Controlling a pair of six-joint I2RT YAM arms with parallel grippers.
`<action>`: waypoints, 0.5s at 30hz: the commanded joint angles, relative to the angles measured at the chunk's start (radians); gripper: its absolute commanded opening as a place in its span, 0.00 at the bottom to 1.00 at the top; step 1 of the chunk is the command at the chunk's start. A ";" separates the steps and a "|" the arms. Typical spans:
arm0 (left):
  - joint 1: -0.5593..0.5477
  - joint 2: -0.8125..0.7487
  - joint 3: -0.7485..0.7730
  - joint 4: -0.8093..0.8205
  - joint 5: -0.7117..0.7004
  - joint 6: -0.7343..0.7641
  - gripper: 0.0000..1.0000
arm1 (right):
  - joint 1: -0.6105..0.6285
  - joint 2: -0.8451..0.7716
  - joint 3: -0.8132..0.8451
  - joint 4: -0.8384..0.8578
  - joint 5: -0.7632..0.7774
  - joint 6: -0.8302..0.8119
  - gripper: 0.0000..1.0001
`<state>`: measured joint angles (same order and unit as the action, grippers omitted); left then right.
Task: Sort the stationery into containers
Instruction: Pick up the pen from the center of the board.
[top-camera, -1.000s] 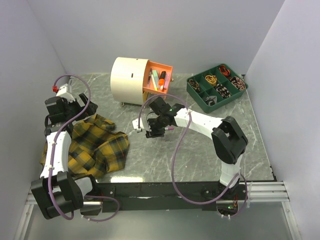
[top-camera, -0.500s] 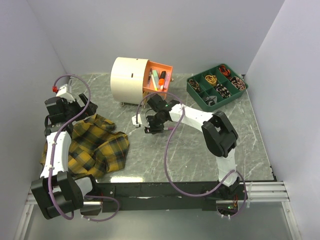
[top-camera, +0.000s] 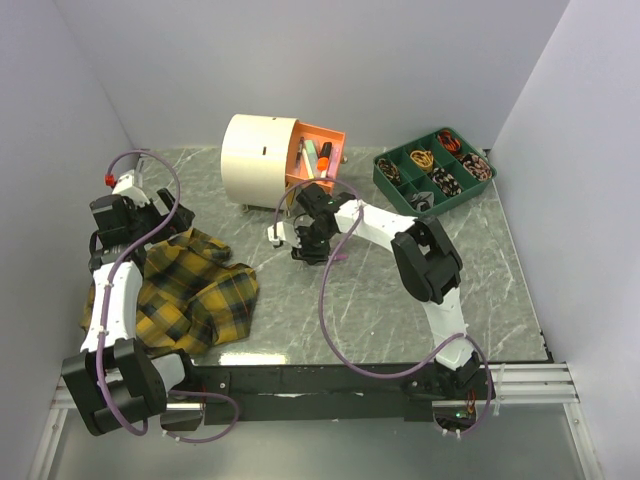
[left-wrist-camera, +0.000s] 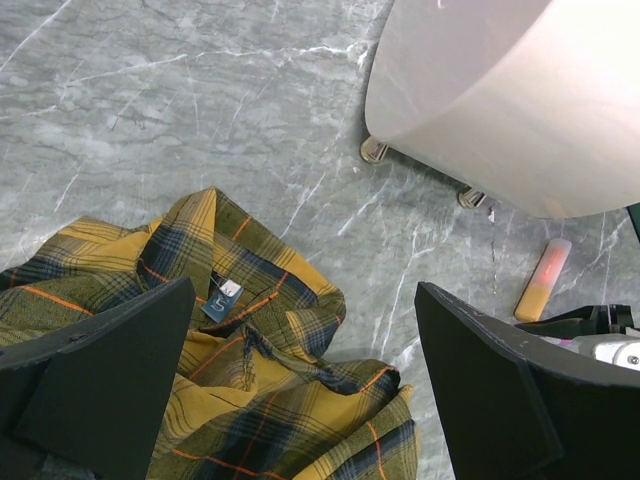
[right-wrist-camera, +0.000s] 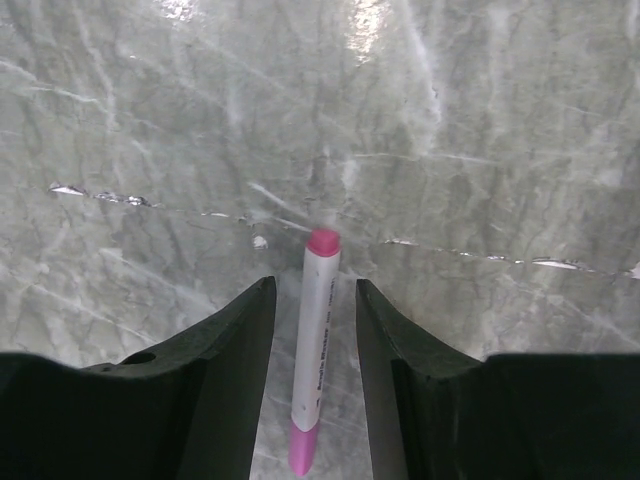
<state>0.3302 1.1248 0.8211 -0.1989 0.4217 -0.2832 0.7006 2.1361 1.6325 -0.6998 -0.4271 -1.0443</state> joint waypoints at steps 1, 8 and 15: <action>0.007 -0.002 -0.007 0.044 0.015 -0.008 0.99 | 0.010 0.007 0.026 -0.040 0.022 -0.019 0.45; 0.007 -0.003 -0.007 0.047 0.015 -0.010 0.99 | 0.023 0.082 0.112 -0.093 0.070 0.021 0.38; 0.009 -0.008 -0.007 0.044 0.019 -0.011 0.99 | 0.050 0.079 0.089 -0.105 0.090 0.012 0.22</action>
<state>0.3336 1.1259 0.8188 -0.1909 0.4217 -0.2836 0.7277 2.2017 1.7218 -0.7944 -0.3611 -1.0233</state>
